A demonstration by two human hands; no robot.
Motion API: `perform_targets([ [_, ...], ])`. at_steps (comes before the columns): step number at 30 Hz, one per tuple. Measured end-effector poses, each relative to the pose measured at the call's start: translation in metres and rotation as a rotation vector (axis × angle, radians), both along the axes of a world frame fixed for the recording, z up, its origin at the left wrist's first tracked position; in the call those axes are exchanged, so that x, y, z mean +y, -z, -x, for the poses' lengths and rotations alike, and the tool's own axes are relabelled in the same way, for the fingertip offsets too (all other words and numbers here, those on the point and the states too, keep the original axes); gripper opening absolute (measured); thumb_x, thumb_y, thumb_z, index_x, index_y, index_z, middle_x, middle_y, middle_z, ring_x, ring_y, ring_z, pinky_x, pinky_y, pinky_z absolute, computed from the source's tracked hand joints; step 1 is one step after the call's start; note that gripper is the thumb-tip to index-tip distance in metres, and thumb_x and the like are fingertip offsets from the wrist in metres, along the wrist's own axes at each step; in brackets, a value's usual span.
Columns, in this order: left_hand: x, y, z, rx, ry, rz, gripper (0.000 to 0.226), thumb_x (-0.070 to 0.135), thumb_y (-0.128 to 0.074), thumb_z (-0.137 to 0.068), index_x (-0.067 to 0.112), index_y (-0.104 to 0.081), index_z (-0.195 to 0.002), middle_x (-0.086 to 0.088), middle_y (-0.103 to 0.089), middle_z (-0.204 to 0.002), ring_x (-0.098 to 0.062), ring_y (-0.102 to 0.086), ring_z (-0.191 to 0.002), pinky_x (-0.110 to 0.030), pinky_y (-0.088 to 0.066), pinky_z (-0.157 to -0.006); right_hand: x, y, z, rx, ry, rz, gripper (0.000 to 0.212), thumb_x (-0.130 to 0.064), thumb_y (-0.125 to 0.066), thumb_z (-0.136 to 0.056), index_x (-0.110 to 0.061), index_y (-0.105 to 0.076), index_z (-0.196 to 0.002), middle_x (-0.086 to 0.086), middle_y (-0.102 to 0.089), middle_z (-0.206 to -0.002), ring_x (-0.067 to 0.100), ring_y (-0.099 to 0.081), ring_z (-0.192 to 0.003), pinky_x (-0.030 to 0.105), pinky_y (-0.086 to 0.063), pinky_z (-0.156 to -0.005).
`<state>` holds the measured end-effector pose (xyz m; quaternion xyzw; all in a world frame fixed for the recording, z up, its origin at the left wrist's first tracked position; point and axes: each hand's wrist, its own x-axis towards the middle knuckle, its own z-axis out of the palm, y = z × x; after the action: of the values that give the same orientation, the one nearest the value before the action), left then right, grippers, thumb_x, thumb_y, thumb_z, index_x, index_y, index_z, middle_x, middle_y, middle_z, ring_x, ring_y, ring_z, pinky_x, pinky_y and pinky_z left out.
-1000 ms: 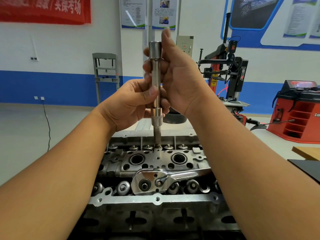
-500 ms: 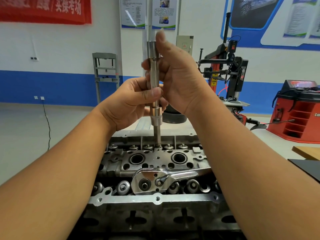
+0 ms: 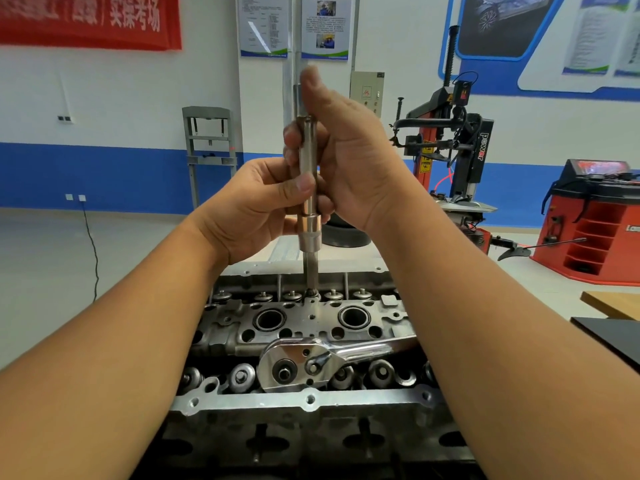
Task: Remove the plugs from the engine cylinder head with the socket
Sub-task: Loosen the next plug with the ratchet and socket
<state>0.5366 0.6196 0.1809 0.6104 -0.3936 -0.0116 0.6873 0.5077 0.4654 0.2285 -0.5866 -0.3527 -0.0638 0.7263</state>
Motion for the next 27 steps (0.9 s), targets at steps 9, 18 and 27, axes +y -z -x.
perform_targets([
  [9,0.0043,-0.0008,0.003,0.04,0.079,-0.001,0.039,0.042,-0.086,-0.08,0.013,-0.078,-0.104,-0.01,-0.078,-0.093,-0.025,-0.076,-0.088,-0.035,-0.061,-0.075,-0.0005,-0.0017,0.0034,0.075,-0.135,-0.058,0.042,-0.041,-0.045,-0.109,-0.005,-0.064,-0.101,0.008,-0.067,-0.073,0.022,-0.056,-0.061,0.026,-0.049,-0.046],
  [18,0.0026,-0.001,0.0043,0.026,0.063,-0.008,0.04,0.045,-0.088,-0.076,0.017,-0.079,-0.103,-0.007,-0.077,-0.093,-0.023,-0.075,-0.087,-0.037,-0.06,-0.075,0.0013,-0.0015,0.0038,0.044,-0.105,-0.041,0.038,-0.041,-0.05,-0.107,-0.004,-0.056,-0.104,0.009,-0.068,-0.073,0.023,-0.058,-0.06,0.027,-0.049,-0.048],
  [27,0.0006,-0.0002,0.0022,0.0,0.007,0.005,0.043,0.043,-0.092,-0.071,0.014,-0.077,-0.098,-0.006,-0.077,-0.089,-0.02,-0.076,-0.085,-0.036,-0.062,-0.079,0.0003,-0.0005,0.0025,0.024,-0.033,0.005,0.037,-0.043,-0.056,-0.105,-0.006,-0.054,-0.104,0.006,-0.069,-0.076,0.02,-0.058,-0.061,0.027,-0.047,-0.05],
])
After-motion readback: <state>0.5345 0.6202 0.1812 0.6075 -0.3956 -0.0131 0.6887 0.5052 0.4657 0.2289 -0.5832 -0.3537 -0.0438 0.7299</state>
